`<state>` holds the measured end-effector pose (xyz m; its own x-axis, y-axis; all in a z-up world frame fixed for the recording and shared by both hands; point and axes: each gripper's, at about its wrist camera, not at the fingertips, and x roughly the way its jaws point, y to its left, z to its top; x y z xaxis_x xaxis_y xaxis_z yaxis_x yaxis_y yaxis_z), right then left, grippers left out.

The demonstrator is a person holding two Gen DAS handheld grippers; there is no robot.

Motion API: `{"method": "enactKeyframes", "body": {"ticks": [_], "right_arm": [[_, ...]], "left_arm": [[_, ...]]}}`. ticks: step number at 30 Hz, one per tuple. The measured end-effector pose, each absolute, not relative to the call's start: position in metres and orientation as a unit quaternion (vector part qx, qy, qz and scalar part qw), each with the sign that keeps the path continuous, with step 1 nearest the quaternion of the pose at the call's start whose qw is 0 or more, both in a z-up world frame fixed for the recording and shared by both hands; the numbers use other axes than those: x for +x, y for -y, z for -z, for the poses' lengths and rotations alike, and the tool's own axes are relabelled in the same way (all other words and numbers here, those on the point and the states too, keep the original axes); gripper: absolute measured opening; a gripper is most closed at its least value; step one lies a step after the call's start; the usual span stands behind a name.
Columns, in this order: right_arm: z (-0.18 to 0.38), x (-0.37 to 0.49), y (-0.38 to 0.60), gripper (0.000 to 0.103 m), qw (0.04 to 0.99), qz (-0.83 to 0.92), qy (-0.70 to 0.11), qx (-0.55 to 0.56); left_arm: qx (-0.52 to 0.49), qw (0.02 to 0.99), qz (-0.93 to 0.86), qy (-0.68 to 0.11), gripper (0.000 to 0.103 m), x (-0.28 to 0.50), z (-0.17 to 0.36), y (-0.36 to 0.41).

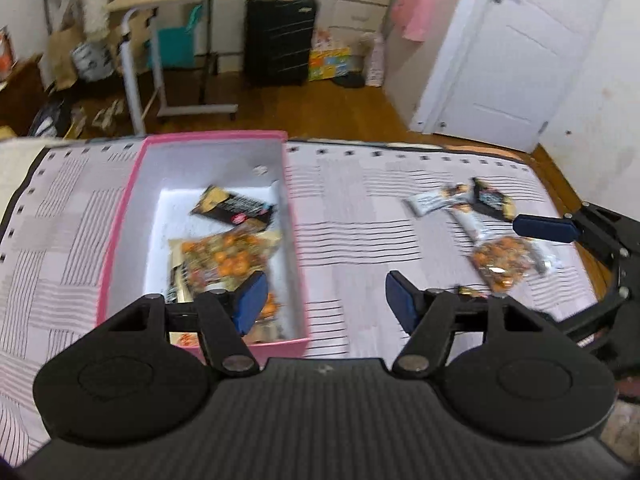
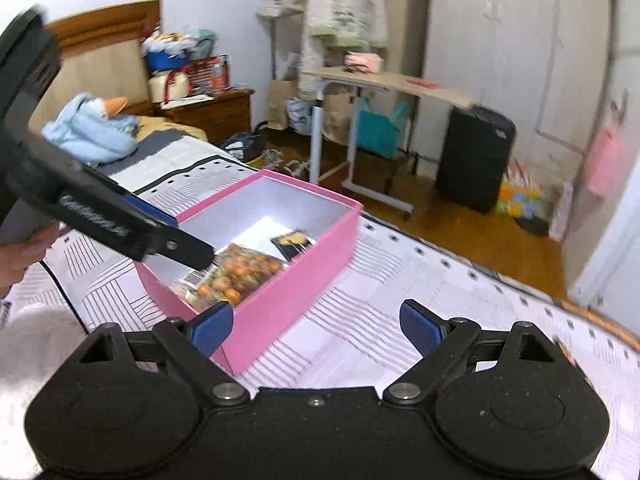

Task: Organize snacks
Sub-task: 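Move the left tool to the black NB cracker packet and close on it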

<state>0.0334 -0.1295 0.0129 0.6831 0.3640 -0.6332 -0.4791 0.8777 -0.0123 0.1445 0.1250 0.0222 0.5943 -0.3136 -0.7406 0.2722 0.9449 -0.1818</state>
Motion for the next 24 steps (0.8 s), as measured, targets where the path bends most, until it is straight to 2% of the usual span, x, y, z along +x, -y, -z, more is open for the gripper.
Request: {"method": "enactKeyframes", "body": {"ticks": [8,15,19,24], "right_arm": [[0.005,0.033,0.190,0.093,0.936,-0.185,-0.290,-0.080],[0.044,0.051,0.249,0.093,0.926,-0.135,-0.352,-0.027],[0.071,0.059,0.274,0.084,0.921,-0.110,-0.374,0.014],[0.100,0.064,0.284,0.084,0.908,-0.094,-0.406,0.051]], "left_arm": [[-0.004,0.882,0.215,-0.420,0.070,0.138,-0.023,-0.060],[0.006,0.861,0.243,-0.447,0.070,0.156,0.014,0.001],[0.009,0.852,0.257,-0.456,0.070,0.166,0.037,0.029],[0.011,0.839,0.279,-0.467,0.070,0.180,0.064,0.056]]}}
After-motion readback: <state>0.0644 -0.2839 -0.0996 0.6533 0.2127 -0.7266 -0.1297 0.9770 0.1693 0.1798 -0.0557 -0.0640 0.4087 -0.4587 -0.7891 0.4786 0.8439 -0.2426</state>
